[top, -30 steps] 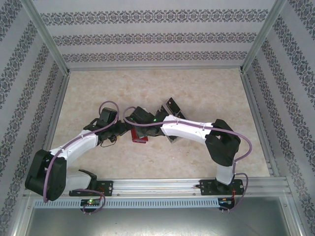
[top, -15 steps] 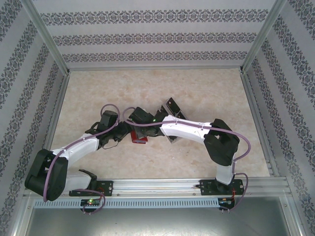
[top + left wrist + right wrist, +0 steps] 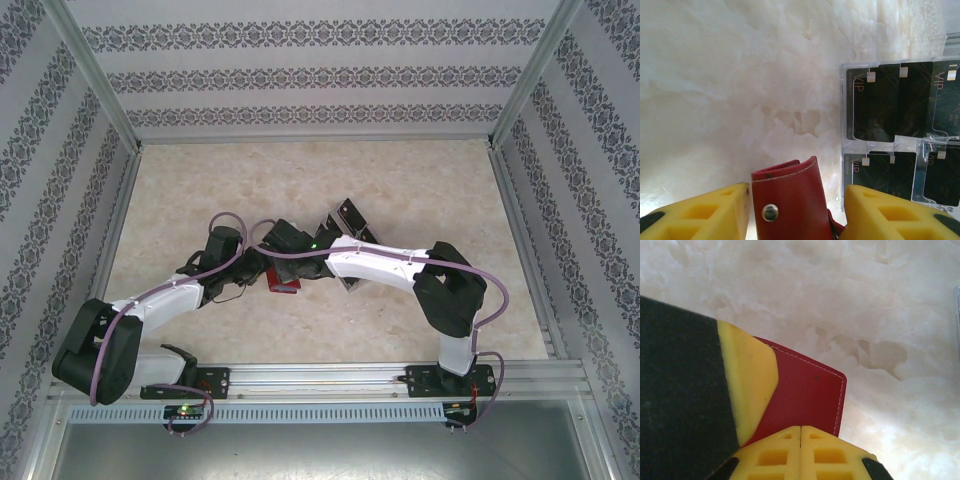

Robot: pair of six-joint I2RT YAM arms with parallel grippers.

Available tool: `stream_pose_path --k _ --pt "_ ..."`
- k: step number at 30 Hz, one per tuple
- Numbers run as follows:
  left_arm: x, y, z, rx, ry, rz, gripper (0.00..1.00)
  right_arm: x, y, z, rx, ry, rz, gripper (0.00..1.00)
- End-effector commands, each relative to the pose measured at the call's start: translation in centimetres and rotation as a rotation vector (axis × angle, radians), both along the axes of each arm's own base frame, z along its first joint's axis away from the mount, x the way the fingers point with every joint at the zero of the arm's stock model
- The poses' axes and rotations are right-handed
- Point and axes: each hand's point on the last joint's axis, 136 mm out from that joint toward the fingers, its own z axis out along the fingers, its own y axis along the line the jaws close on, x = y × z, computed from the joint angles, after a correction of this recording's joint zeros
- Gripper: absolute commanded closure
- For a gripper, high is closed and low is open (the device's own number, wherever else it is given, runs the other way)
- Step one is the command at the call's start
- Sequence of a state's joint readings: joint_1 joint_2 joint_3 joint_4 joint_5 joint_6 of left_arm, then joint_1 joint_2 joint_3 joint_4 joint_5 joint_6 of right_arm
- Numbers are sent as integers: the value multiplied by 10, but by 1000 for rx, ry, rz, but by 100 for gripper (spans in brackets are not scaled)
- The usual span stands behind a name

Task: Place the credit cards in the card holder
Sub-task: Pass the card holder, then open the button on the card holder.

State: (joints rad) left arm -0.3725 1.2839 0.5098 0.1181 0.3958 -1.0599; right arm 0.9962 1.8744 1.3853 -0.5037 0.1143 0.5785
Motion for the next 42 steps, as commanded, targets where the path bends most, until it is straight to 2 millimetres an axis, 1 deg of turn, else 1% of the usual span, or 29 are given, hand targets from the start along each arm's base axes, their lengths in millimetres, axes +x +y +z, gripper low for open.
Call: stream_pose_path --k 1,2,5,7,9,13,18,20,23,24,25,26,27,28,33,35,38,42 --pt "1 -9 7 -19 -35 -29 50 7 -1 9 32 -16 -29 100" --pt "1 -10 6 -19 -36 -31 54 8 -1 10 33 -18 -30 100" --pt "1 -11 6 -26 -38 -28 71 7 -2 10 31 -18 -32 100" --pt "2 -10 6 -27 -39 -21 84 9 -4 12 30 -24 -39 100" --pt "3 -9 8 -25 -47 -14 100 11 -8 14 34 -27 -55 100" --pt "8 -3 18 -2 -97 10 100 17 -25 22 54 -40 -103 100" --pt "14 6 40 41 -209 30 100 20 -48 28 69 -47 -155 100" --pt "15 9 50 52 -253 35 100 20 -54 27 78 -47 -165 100" --pt "20 7 68 56 -338 12 100 20 -53 29 123 -32 -172 99" --pt "21 5 74 62 -368 -7 100 21 -52 29 153 -24 -181 83" --pt "22 4 78 66 -386 -16 100 21 -49 31 188 -19 -185 69" --pt "23 2 83 71 -416 -35 100 22 -48 33 230 -13 -196 62" --pt "24 0 89 72 -444 -54 100 23 -46 36 275 -11 -202 57" --pt "25 -2 94 71 -463 -63 100 24 -44 40 310 -13 -202 54" --pt "28 -9 110 55 -521 -101 100 25 -34 60 418 -19 -186 51" --pt "29 -12 115 39 -537 -108 100 27 -33 61 440 -7 -191 50" --pt "30 -13 117 31 -533 -105 100 28 -32 61 481 1 -196 47" --pt "30 -13 116 31 -525 -106 100 27 -25 67 557 7 -181 38"
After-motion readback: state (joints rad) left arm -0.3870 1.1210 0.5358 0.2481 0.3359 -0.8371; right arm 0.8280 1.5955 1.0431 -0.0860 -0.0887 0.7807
